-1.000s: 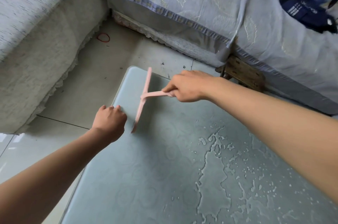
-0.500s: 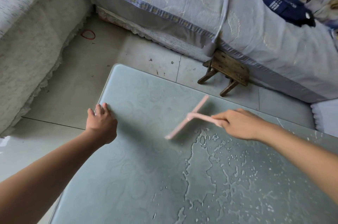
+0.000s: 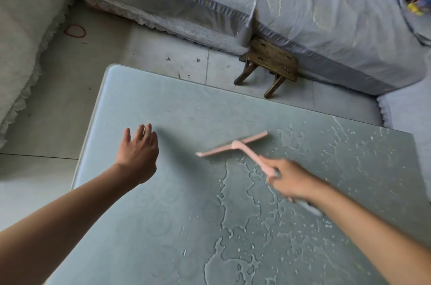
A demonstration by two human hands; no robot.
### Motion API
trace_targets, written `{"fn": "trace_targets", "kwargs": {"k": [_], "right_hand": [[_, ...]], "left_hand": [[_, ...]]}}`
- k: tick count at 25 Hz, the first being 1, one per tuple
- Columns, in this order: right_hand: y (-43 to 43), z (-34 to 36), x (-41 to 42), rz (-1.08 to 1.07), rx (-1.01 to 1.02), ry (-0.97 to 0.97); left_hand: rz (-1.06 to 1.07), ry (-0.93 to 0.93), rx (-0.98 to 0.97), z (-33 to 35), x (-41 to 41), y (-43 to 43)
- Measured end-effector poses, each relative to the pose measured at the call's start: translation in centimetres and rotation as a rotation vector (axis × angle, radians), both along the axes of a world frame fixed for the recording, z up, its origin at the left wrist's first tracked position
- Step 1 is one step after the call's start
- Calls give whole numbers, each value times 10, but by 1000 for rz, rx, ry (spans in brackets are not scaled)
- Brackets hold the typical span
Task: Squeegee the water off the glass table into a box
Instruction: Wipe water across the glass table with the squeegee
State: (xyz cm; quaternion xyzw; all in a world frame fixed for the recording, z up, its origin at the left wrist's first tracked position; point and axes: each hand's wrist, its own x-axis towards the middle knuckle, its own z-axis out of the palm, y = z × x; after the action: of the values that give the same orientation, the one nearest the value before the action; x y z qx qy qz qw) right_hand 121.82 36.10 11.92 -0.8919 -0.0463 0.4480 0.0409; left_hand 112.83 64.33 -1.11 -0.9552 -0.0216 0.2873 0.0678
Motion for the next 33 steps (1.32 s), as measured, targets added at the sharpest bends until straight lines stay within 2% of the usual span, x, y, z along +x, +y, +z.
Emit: {"fn": "trace_targets", "kwargs": {"k": [3,8,12,16,20,24,26,28,30,33], "right_hand": [[-32,19,-21,30,-31,6],[-7,22,35,-84,170,-210],[4,-1,49,37,43,-298],[-36,-11,-16,49,33,-258],[-64,26,-57,89,-53,-147],[-44,36,-34,191,10,-261],[-19,22,-12,203,37,-308],[-3,5,-2,165,62,-298],[-11,-4,-14,104,88,-274],[-54,3,-57,87,72,-177]], "left_hand": [[-42,40,-20,2,4,-26],[-99,41,-62,2,2,-58],[-92,25,-98,-8,-2,-69],[-65,64,-111,-19,-8,-68],[-58,115,-103,-14,-4,-68],[-13,131,-129,-10,2,-71],[0,93,-157,-13,-4,-69],[-31,-25,-185,-17,-20,-64],[-51,-138,-218,-22,-42,-61],[-23,-132,-243,-20,-78,-64]]}}
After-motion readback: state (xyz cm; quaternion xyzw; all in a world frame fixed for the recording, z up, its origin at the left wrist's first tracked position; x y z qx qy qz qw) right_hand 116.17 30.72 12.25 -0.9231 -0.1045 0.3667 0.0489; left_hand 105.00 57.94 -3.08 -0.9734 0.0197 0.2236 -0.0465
